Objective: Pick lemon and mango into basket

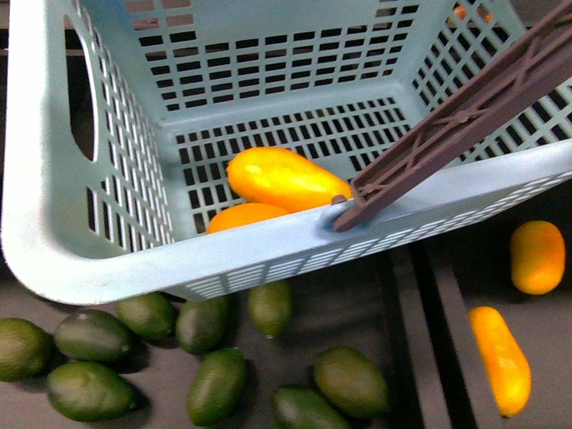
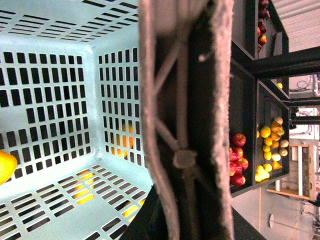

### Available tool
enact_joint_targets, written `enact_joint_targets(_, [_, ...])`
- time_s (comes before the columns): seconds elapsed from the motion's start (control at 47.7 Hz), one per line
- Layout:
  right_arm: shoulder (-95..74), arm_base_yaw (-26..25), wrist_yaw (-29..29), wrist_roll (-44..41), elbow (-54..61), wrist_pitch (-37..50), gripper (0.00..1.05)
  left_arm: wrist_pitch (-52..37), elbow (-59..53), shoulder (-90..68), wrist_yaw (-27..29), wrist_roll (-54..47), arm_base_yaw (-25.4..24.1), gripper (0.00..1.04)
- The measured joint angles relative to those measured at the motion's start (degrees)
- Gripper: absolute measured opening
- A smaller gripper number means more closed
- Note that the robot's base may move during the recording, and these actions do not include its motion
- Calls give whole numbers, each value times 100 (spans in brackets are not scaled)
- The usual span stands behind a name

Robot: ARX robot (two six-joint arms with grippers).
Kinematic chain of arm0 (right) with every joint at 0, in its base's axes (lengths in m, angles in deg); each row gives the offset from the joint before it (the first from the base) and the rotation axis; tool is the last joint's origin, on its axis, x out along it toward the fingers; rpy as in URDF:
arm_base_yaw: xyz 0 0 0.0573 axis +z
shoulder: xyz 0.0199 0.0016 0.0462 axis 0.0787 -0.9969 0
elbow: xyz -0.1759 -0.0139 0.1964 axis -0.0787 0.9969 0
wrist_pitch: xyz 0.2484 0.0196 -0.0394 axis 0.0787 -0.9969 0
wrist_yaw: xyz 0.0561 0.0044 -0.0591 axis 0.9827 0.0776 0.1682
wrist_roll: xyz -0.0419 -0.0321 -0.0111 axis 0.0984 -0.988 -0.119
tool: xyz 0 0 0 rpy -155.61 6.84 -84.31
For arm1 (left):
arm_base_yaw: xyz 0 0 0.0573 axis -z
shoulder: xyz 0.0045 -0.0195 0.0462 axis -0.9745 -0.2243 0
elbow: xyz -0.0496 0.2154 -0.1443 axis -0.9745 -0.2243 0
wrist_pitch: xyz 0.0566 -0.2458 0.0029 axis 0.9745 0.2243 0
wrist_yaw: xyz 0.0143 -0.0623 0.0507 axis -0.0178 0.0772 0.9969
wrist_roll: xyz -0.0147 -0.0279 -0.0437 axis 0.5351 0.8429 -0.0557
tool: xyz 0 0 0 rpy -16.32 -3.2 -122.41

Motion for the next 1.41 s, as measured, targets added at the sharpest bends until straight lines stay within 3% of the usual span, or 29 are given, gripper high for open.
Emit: enact_joint_targets(1.406, [17, -15, 37, -7, 2, -7, 96, 7, -2, 13, 162, -149, -131, 5])
